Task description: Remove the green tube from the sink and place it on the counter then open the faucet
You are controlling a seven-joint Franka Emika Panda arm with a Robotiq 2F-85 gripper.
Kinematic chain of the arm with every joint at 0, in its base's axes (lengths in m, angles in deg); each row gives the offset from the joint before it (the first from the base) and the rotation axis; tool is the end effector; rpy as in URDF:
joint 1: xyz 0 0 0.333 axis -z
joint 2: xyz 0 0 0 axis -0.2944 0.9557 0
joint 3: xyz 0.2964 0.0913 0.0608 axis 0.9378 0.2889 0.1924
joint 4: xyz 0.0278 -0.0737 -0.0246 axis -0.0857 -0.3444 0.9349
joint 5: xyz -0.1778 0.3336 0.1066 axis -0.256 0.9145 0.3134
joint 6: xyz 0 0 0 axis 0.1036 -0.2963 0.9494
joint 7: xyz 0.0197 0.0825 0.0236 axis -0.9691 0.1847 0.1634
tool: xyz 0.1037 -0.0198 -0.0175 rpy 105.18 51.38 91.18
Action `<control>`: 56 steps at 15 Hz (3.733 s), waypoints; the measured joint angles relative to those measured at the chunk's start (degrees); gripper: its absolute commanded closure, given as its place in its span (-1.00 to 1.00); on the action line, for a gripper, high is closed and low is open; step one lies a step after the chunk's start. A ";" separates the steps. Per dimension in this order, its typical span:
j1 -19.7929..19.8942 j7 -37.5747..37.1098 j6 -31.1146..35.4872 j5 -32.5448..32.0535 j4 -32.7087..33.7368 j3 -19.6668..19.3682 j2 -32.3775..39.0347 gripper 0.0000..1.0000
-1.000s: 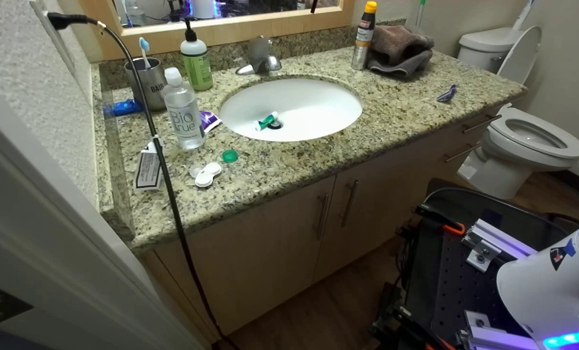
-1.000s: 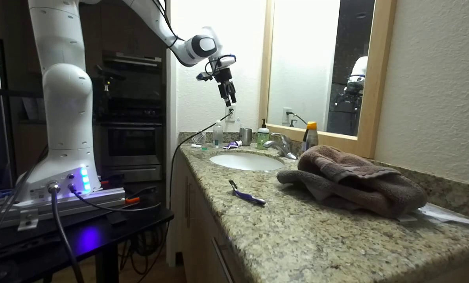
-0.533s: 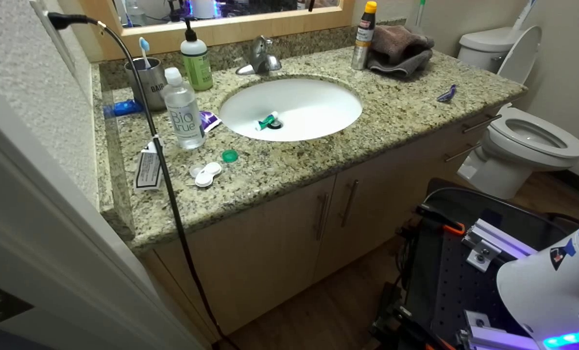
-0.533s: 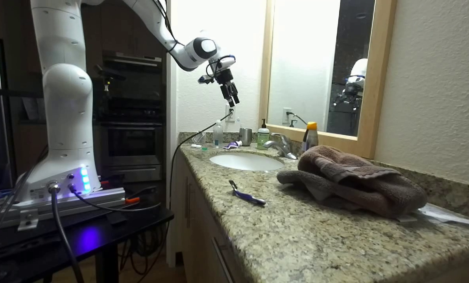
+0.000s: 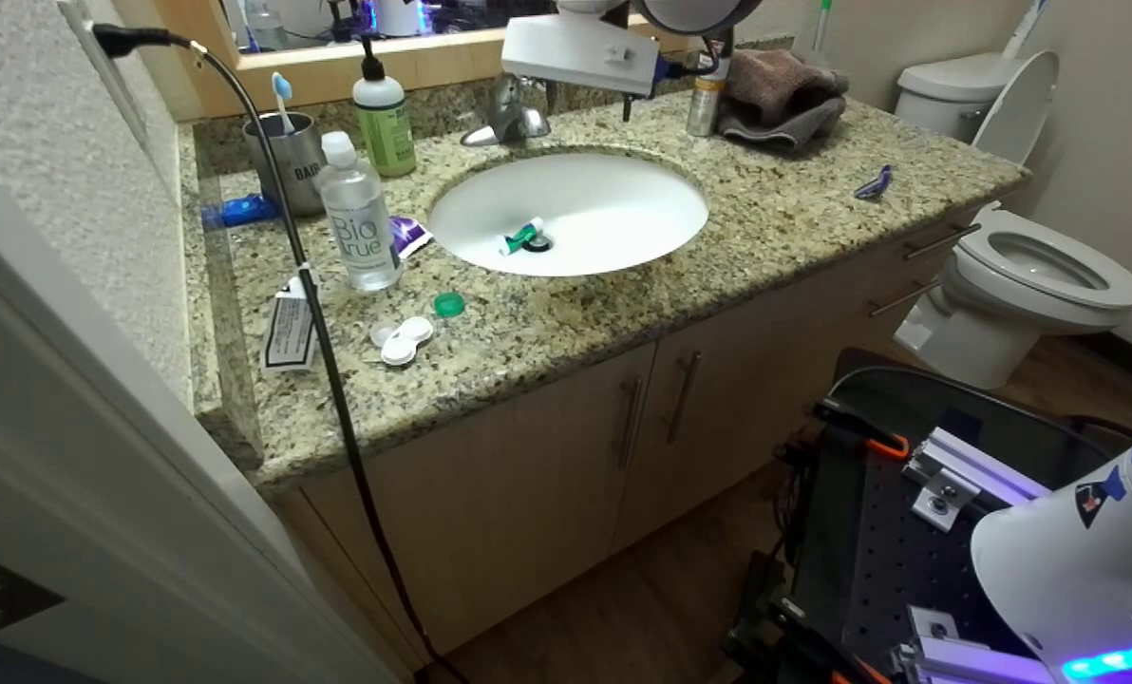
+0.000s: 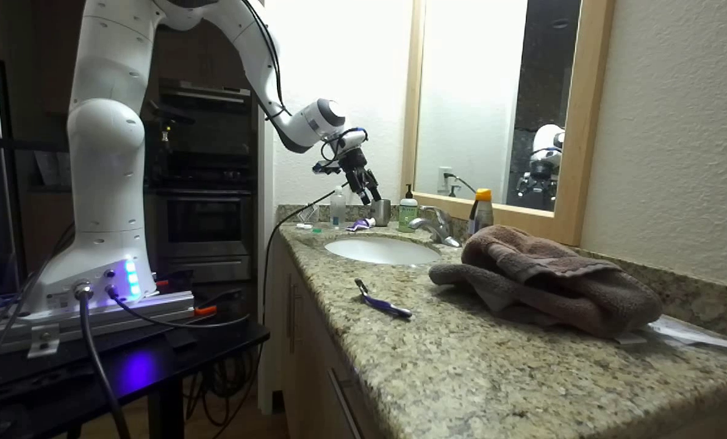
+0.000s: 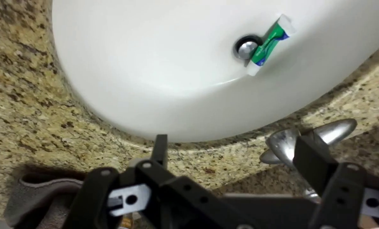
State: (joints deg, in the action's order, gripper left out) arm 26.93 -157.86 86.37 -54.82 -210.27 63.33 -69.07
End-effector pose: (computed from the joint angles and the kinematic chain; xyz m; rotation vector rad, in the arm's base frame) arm 0.5464 -0.1707 0.3311 2.2440 -1.6624 0.6587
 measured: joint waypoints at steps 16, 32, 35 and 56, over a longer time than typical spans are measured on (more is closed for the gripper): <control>-6.10 -6.70 -2.92 -0.07 10.10 -2.45 16.09 -1.00; -6.88 -1.67 -7.37 16.77 29.74 -7.75 33.05 -1.00; -6.51 3.47 -7.46 22.55 31.30 -7.60 35.23 -1.00; -6.82 4.09 -7.84 31.68 49.41 -10.03 51.97 -1.00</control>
State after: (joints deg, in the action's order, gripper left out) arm 20.10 -153.77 78.53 -23.14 -160.86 53.31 -17.10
